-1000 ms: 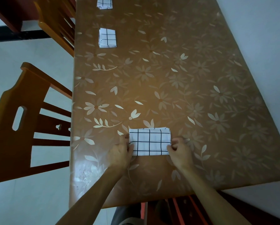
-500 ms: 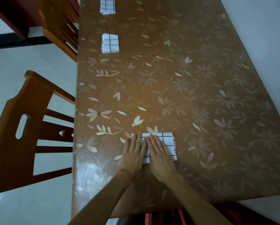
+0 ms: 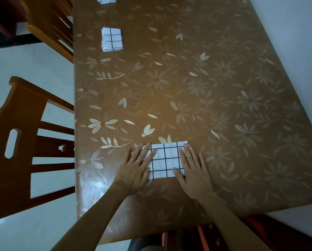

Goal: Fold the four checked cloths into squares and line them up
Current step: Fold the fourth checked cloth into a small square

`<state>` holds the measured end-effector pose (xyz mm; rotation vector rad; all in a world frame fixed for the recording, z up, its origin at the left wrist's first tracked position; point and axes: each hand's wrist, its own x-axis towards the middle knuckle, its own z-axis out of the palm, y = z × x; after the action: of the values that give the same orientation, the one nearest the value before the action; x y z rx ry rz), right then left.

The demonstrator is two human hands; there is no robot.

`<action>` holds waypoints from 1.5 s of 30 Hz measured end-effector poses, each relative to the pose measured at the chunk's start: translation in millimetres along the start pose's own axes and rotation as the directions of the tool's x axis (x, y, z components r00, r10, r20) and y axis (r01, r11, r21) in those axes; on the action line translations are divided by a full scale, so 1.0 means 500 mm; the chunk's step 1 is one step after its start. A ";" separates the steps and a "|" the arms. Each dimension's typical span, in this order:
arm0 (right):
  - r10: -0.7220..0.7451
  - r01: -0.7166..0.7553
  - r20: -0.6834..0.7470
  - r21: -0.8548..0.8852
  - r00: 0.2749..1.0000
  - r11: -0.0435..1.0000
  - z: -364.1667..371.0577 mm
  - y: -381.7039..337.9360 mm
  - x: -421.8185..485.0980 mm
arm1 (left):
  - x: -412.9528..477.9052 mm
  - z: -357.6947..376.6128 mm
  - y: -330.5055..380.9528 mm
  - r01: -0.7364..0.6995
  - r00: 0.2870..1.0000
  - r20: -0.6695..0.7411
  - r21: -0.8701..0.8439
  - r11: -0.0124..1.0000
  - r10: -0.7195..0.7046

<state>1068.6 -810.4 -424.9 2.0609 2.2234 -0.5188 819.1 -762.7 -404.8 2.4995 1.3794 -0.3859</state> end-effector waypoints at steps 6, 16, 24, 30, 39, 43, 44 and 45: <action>0.084 -0.080 -0.042 0.091 0.996 0.993 -0.006 -0.015 -0.011 | 0.034 -0.034 0.033 0.099 0.993 -0.048 -0.146 0.984 -0.107; 0.483 -0.455 0.050 0.435 0.874 0.777 -0.072 -0.016 -0.107 | 0.126 -0.103 0.088 0.158 0.983 0.115 -0.143 0.977 -0.142; 0.587 -0.601 0.307 0.688 0.749 0.407 -0.081 -0.041 -0.116 | 0.107 -0.083 0.096 0.217 0.973 0.103 -0.110 0.970 -0.206; 0.594 -0.453 0.356 0.892 0.722 0.015 -0.083 -0.101 -0.077 | 0.076 -0.091 0.086 0.270 0.961 0.086 -0.102 0.957 -0.262; 0.340 -0.521 0.420 0.798 0.841 0.303 -0.077 -0.118 -0.052 | 0.064 -0.084 0.065 0.309 0.950 0.098 -0.443 0.841 -0.297; 0.167 -0.430 0.403 0.881 0.900 0.195 -0.115 -0.073 -0.051 | 0.066 -0.106 0.034 0.270 0.962 0.207 -0.809 0.522 -0.177; 0.132 -0.420 0.402 0.889 0.906 0.182 -0.127 -0.061 -0.052 | 0.066 -0.116 0.030 0.288 0.958 0.258 -0.862 0.418 -0.128; 0.104 -0.413 0.400 0.894 0.911 0.176 -0.135 -0.050 -0.053 | 0.065 -0.127 0.028 0.314 0.949 0.307 -0.890 0.329 -0.074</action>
<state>1058.9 -817.4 -349.1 2.4127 1.2410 -2.5006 854.5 -722.2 -355.9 1.2629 1.2575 0.1256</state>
